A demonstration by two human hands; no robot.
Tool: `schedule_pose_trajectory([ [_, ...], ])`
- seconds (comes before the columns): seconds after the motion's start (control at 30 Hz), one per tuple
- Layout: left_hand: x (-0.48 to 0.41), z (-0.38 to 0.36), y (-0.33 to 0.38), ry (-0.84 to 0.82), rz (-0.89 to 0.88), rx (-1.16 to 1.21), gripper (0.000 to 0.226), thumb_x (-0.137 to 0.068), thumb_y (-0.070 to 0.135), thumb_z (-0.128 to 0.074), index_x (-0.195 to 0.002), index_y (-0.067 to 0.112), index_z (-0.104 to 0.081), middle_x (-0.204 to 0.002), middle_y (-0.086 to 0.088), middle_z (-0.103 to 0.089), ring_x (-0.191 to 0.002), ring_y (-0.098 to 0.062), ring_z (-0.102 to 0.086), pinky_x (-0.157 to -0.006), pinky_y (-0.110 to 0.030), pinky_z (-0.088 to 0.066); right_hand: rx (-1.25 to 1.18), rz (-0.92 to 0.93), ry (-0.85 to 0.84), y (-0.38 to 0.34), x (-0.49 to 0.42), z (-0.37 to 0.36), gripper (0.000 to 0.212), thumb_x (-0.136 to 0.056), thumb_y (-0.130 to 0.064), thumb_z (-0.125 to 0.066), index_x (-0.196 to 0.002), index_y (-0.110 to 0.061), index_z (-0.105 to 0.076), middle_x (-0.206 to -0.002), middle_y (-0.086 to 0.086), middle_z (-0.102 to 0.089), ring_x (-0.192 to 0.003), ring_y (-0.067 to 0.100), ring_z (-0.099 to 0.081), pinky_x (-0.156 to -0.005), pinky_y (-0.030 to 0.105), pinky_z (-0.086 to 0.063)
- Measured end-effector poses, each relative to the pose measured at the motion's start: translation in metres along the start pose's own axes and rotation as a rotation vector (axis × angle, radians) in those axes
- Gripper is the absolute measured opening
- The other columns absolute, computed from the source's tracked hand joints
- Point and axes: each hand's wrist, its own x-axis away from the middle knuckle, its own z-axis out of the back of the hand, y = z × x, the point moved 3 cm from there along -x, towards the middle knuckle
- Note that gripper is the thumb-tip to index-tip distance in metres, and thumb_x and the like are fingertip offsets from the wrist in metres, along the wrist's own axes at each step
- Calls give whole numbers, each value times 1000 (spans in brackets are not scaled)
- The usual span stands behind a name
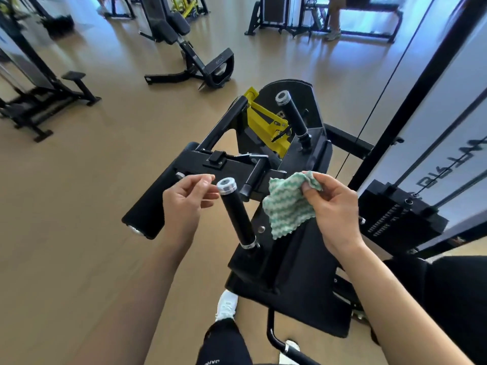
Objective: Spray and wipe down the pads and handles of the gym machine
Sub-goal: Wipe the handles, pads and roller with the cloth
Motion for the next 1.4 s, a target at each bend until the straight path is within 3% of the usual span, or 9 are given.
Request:
schedule_pose_trajectory([
  [0.23, -101, -78, 11, -486, 93, -24, 20, -98, 20, -68, -117, 17, -72, -113, -9, -75, -106, -28, -72, -95, -43, -60, 120, 78, 172, -23, -69, -14, 26, -92, -3, -73, -95, -29, -74, -89, -16, -74, -80, -7, -67, -74, 12, -52],
  [0.4, -143, -142, 6, -856, 101, -68, 65, -91, 24, -78, -148, 35, -48, -140, -1, -55, -107, -28, -72, -83, -35, -63, 251, 106, 197, -26, -113, -33, 19, -91, -4, -75, -99, -21, -77, -94, -6, -77, -84, 0, -70, -78, 20, -57],
  [0.47, -153, -161, 2, -934, 128, -54, 58, -94, 19, -75, -147, 25, -52, -133, -8, -62, -97, -30, -76, -75, -30, -63, 310, 119, 225, -25, -129, -39, 17, -90, -4, -77, -102, -15, -78, -95, -5, -77, -85, 1, -71, -80, 22, -58],
  [0.6, -170, -182, -14, -810, 210, 57, 26, -90, 17, -79, -108, 1, -68, -105, -25, -73, -95, -36, -76, -78, -38, -65, 490, 116, 383, -11, -151, -40, 23, -87, -10, -80, -106, -24, -78, -102, -9, -76, -95, 7, -72, -88, 33, -60],
  [0.7, -180, -188, -31, -582, 243, 59, 35, -71, 38, -87, -93, 15, -72, -89, -12, -76, -90, -29, -76, -83, -47, -64, 533, 130, 527, 3, -160, -47, 27, -88, -10, -78, -112, -23, -75, -110, -6, -73, -104, 10, -69, -93, 35, -59],
  [0.93, -182, -216, -18, -544, 664, 626, 34, -101, -2, -44, -133, 1, -57, -120, -21, -70, -108, -30, -70, -86, -39, -61, 88, -210, 422, 35, -180, -64, 31, -106, -12, -48, -124, -17, -73, -119, 0, -74, -117, 18, -67, -105, 40, -54],
  [1.07, -176, -218, -4, -527, 628, 666, 37, -105, 0, -38, -136, 1, -58, -122, -19, -69, -109, -24, -68, -78, -32, -60, 58, -188, 307, 19, -181, -65, 34, -109, -11, -43, -132, -9, -68, -112, -5, -75, -102, 0, -69, -87, 18, -54],
  [1.27, -183, -200, 13, -506, 360, 805, 31, -108, 4, -42, -128, 3, -65, -130, -15, -69, -120, -24, -68, -100, -32, -55, 37, 46, 215, -10, -187, -78, 30, -105, -2, -53, -132, -7, -65, -113, 1, -76, -105, 7, -72, -86, 20, -55],
  [1.4, -174, -211, -9, -562, 326, 718, 33, -110, 14, -41, -136, 6, -60, -137, -14, -65, -129, -26, -62, -108, -37, -50, 137, -8, 263, 8, -185, -68, 23, -106, -10, -55, -121, -9, -73, -109, 2, -77, -101, 14, -73, -83, 24, -57],
])
